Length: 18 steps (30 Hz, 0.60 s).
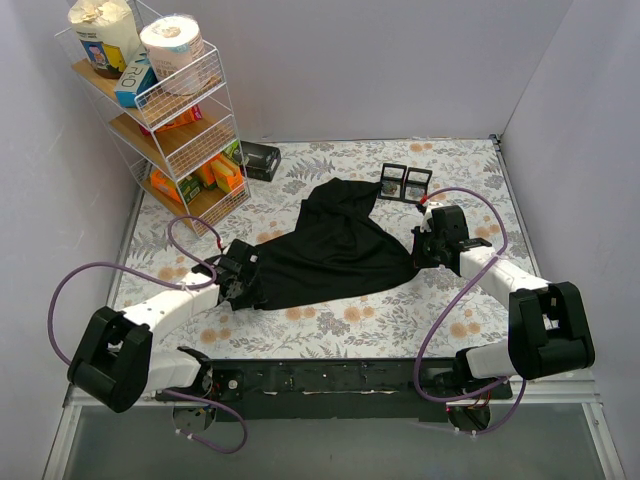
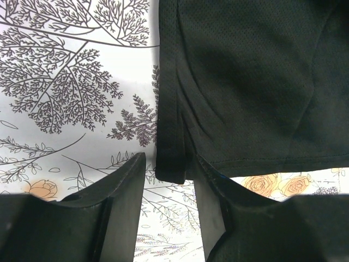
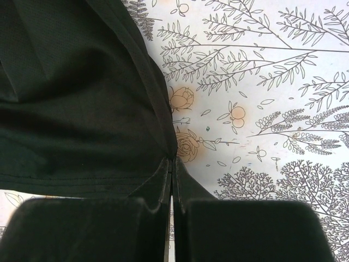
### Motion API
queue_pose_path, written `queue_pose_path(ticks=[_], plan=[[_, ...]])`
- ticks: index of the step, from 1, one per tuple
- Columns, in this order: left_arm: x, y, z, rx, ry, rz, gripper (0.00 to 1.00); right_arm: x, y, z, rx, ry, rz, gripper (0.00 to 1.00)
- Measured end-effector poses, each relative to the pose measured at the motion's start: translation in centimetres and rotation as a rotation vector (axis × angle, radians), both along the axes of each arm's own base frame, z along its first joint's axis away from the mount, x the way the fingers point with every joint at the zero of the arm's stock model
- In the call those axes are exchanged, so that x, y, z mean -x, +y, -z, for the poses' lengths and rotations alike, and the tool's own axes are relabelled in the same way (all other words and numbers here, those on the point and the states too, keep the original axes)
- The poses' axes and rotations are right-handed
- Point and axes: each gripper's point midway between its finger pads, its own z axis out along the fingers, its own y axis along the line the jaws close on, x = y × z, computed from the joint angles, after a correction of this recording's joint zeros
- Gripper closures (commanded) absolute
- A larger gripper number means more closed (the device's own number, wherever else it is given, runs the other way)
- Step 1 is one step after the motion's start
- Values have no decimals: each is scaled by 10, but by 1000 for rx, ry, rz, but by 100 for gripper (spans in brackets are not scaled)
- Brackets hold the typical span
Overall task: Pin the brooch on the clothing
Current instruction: Flatten out the clothes at the center of the board.
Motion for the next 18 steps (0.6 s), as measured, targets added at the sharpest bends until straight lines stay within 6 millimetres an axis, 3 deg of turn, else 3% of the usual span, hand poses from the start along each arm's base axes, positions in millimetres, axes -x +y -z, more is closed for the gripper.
queue_pose_path(ticks=[6,9,10,14,18], plan=[[-1,-3,1,-12,1,13,66,0,1,0,-5,0,-4,99],[-3,-7,1,-14,4,22,75,0,2,-1,-9,-1,-7,99],[-3,-8,2,-12,4,22,84,0,2,-1,-10,-2,-7,99],[-7,-13,4,-23,9,26,100,-1,3,-2,-16,-6,-11,99],[-10,-18,4,-31,10,37,100,-1,4,-2,-20,-9,-14,99]])
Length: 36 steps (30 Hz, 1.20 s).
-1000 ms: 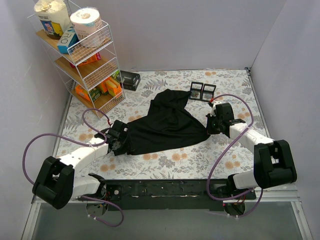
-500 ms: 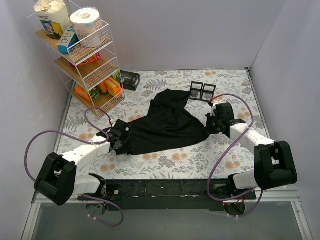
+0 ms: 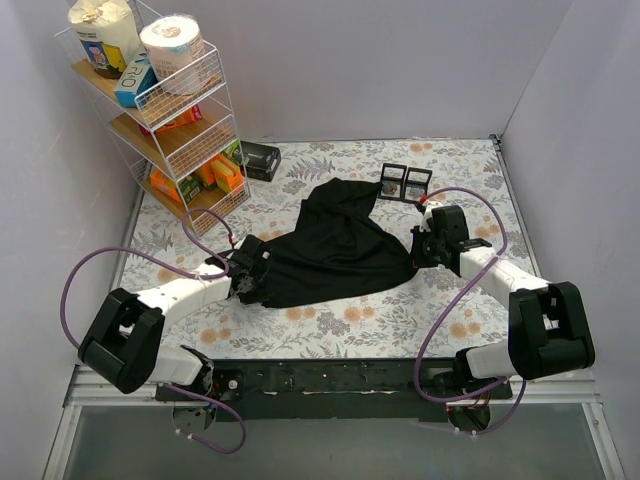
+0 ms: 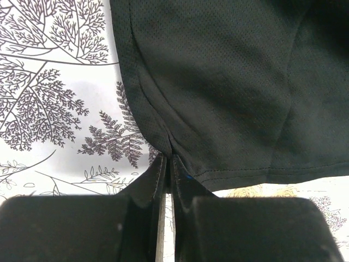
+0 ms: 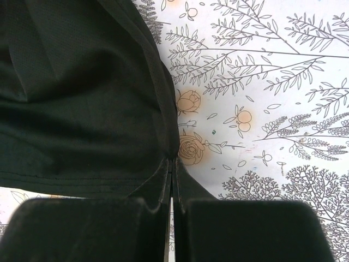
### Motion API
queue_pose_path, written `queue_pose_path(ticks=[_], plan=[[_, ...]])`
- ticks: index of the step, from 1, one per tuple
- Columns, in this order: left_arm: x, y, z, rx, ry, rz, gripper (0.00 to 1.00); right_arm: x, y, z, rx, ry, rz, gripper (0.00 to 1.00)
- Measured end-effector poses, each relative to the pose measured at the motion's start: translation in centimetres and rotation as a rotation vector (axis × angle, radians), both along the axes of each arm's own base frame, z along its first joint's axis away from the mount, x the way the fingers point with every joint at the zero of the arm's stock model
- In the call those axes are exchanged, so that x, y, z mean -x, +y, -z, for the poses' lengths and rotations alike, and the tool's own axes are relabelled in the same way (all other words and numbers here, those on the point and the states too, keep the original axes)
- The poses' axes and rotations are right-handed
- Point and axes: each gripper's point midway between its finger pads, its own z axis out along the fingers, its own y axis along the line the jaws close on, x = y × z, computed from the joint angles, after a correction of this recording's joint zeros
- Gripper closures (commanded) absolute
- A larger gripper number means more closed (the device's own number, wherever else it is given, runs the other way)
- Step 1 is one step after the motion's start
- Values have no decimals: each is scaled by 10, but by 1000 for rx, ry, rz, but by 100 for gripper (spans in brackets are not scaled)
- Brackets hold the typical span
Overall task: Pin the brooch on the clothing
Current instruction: Flatten out the clothes at the center of the board.
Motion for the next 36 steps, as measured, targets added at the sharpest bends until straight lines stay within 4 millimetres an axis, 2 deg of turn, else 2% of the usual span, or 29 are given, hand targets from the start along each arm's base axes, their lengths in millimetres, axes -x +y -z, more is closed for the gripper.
queue_pose_path(ticks=[6,8,11,14,18,20,23,27,29,31,33,36], plan=[[3,0,-4,9,-15,0,100,3,2,0,-12,-1,-10,99],[3,-4,-14,44,-41,8,100,3,4,-3,-23,-8,-23,99],[-5,-16,-39,120,-111,27,100,4,9,-11,-46,-27,-51,99],[-23,-27,-71,166,-193,44,100,4,13,-26,-71,-68,-71,99],[-47,-34,-125,200,-346,56,100,-6,15,-64,-85,-158,-77,99],[-58,-32,-156,202,-439,55,100,-15,15,-95,-86,-221,-73,99],[-76,-30,-218,203,-602,57,100,-32,18,-154,-100,-345,-76,99],[-99,-23,-307,200,-841,35,100,-50,19,-252,-114,-550,-79,99],[-105,-19,-354,197,-957,33,100,-53,18,-314,-122,-673,-82,99],[-108,-18,-404,210,-1070,38,100,-50,17,-385,-142,-822,-86,99],[-107,-16,-458,236,-1194,47,100,-37,14,-444,-160,-960,-93,99],[-92,-15,-516,290,-1349,81,100,-8,9,-506,-190,-1121,-103,99]])
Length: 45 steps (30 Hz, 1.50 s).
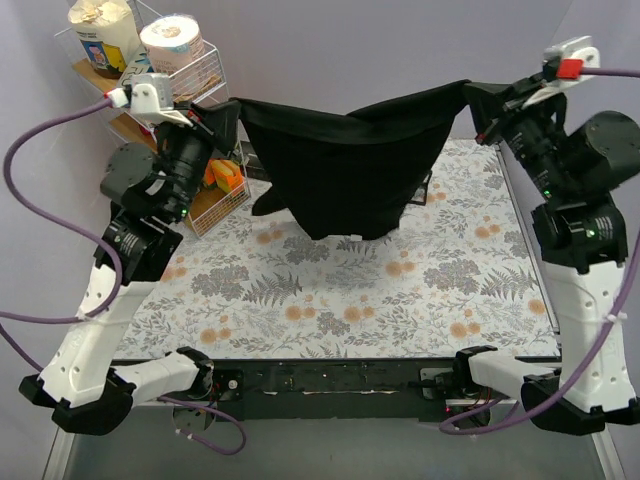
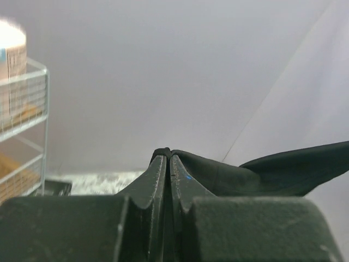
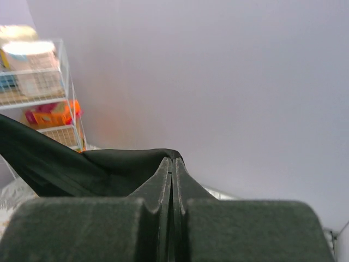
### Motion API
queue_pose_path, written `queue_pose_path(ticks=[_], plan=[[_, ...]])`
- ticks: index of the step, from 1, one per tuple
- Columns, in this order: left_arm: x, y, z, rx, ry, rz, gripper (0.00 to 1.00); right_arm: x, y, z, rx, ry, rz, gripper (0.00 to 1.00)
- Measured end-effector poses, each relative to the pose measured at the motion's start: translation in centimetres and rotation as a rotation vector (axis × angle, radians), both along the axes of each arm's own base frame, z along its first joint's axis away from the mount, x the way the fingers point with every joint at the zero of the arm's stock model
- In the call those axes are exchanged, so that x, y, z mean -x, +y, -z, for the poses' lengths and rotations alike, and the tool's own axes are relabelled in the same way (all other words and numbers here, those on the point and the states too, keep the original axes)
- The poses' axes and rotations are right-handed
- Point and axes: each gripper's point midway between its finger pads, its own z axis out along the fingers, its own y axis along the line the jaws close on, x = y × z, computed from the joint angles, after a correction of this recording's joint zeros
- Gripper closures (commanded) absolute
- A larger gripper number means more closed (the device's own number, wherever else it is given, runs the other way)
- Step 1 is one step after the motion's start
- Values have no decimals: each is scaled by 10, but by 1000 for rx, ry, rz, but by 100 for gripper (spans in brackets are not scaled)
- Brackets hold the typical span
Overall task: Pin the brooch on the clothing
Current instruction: Flatten out the clothes at the center of the board.
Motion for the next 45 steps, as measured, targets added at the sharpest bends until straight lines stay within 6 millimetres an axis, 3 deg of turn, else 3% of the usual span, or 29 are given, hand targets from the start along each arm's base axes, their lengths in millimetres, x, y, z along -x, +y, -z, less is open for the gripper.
queue_pose_path(ticks=[3,7,12,15,18,22,27,29,31,33,37,45], plan=[[21,4,-40,20,-120,42,100,32,-5,-34,-22,-100,-11,99],[50,7,-83,38,-240,104,100,59,-10,-57,-44,-169,-24,99],[73,12,-107,55,-311,142,100,77,-9,-72,-77,-204,-55,99],[68,12,-104,52,-302,134,100,69,-6,-68,-85,-183,-61,99],[45,4,-91,21,-260,104,100,43,-1,-53,-84,-127,-53,99],[-3,-15,-58,-59,-173,60,100,-8,10,-16,-73,-6,-46,99],[-82,-27,-9,-153,-42,29,100,-77,24,40,-40,166,-29,99],[-108,-21,2,-167,-13,12,100,-95,27,49,-35,195,-21,99],[-121,-15,5,-173,-2,0,100,-101,27,49,-34,198,-16,99],[-123,-12,2,-173,-8,1,100,-99,26,42,-36,183,-14,99],[-107,-15,-15,-163,-65,41,100,-84,22,19,-50,122,-14,99],[-35,-23,-14,-219,-180,221,100,-28,6,-2,-78,15,0,99]])
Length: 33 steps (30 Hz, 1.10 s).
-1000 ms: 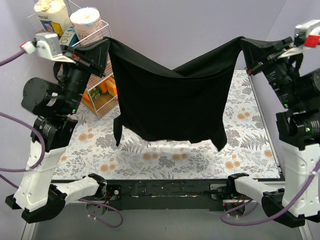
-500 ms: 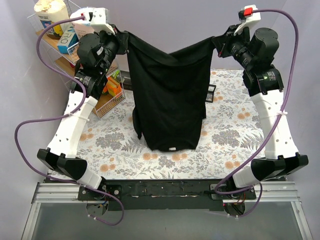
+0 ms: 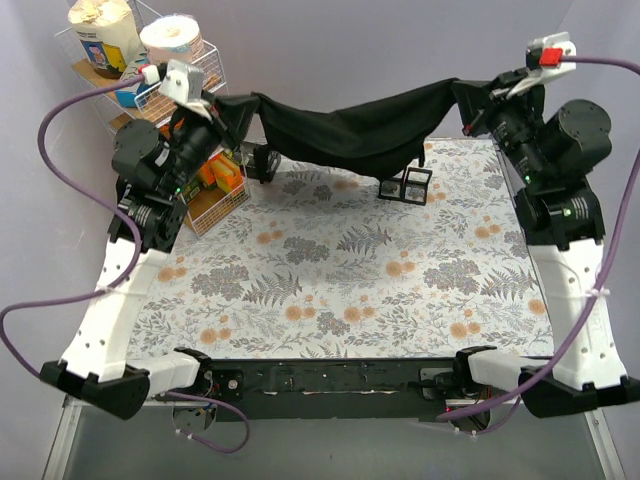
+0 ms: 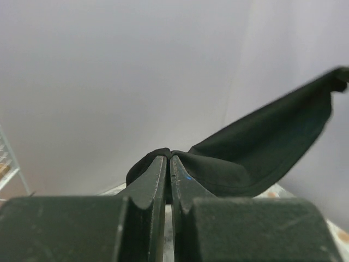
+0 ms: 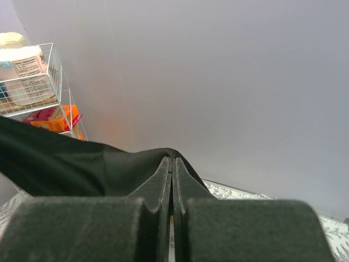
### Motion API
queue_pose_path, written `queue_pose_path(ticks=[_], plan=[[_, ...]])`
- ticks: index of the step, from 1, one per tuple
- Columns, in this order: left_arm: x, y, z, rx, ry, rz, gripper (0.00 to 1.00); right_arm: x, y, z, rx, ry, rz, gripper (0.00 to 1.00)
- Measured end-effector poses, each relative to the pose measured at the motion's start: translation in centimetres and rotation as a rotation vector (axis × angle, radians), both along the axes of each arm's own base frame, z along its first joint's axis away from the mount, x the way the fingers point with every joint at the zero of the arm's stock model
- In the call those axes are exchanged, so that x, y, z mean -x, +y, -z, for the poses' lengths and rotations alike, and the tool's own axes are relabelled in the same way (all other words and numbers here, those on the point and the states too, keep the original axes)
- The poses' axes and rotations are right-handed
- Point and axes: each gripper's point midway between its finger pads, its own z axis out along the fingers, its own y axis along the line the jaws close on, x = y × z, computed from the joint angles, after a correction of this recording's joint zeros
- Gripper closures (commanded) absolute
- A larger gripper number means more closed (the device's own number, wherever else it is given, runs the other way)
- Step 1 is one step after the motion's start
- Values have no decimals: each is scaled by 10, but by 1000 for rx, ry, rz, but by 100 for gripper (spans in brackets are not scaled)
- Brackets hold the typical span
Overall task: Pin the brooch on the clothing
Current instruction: Flatten out the clothes at the center of the board.
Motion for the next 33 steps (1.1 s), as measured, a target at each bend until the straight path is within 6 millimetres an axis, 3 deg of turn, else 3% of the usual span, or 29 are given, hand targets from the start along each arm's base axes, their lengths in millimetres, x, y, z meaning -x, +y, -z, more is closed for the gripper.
queue_pose_path(ticks=[4,11,16,19,21,24,25,26,28,29,31,33], plan=[[45,-10,6,-50,-48,141,100,26,-13,3,-14,-20,37,99],[100,-19,-25,-13,-122,321,100,46,-38,-32,-35,-118,152,99],[126,-27,-36,76,-83,448,100,21,-50,-52,-36,-150,245,99],[123,-29,-18,144,12,464,100,-14,-43,-55,-34,-137,253,99],[107,-26,11,198,119,409,100,-45,-32,-48,-37,-107,235,99],[74,-14,92,281,321,257,100,-104,-4,-7,-19,-7,205,99],[60,-5,143,316,431,176,100,-129,12,20,-3,52,199,99],[56,1,180,341,516,126,100,-149,32,44,17,99,185,99],[58,16,273,391,737,8,100,-179,77,97,73,193,151,99],[65,23,309,423,824,-39,100,-191,105,126,104,237,127,99],[85,31,358,484,946,-90,100,-203,162,188,178,323,72,99],[104,35,378,550,986,-93,100,-198,220,257,268,409,-2,98]])
